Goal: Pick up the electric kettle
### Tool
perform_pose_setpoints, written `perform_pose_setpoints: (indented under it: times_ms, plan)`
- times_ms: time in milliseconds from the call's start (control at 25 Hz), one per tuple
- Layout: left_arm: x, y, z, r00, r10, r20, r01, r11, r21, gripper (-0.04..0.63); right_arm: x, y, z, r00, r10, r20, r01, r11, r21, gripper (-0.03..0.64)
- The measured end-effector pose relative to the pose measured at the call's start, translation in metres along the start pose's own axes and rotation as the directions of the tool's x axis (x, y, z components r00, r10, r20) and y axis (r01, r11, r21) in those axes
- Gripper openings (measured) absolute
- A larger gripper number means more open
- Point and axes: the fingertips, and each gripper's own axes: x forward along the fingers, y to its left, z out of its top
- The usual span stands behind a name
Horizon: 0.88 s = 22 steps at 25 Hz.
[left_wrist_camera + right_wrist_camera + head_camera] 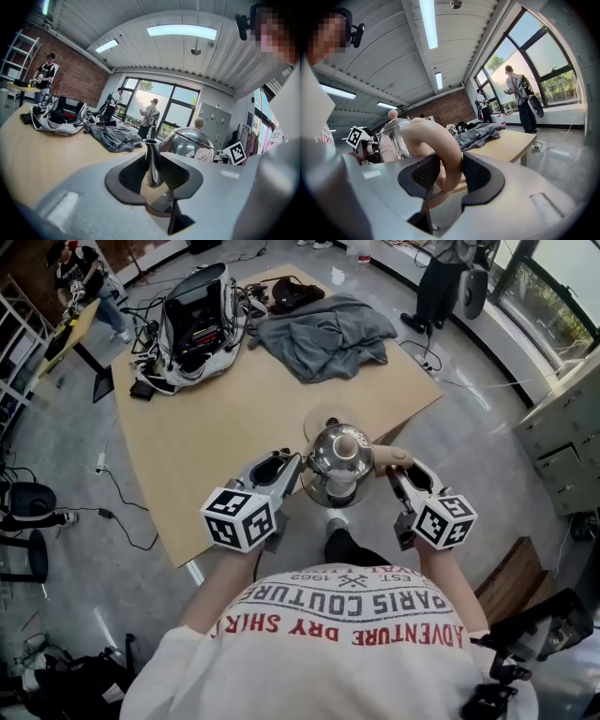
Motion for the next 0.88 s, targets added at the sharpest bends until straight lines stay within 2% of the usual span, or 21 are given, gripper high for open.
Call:
perform_pose_setpoints:
  times_ms: [560, 880]
  plan:
    - [-0.050, -0.043, -0.013, 1.000, -0.005, 0.016, 0.005, 1.000, -0.008, 0.091, -0.057, 0.028, -0.018, 1.000, 0.022, 0.007, -0.022, 0.999, 0.046, 0.146]
    - [-0.083, -0.094, -0.034, 0.999, 0.014, 0.036, -0.015, 1.000, 0.007, 0.091, -0.115, 0.038, -0.034, 0.999, 0.050, 0.015, -0.050, 0.997, 0.055, 0.147]
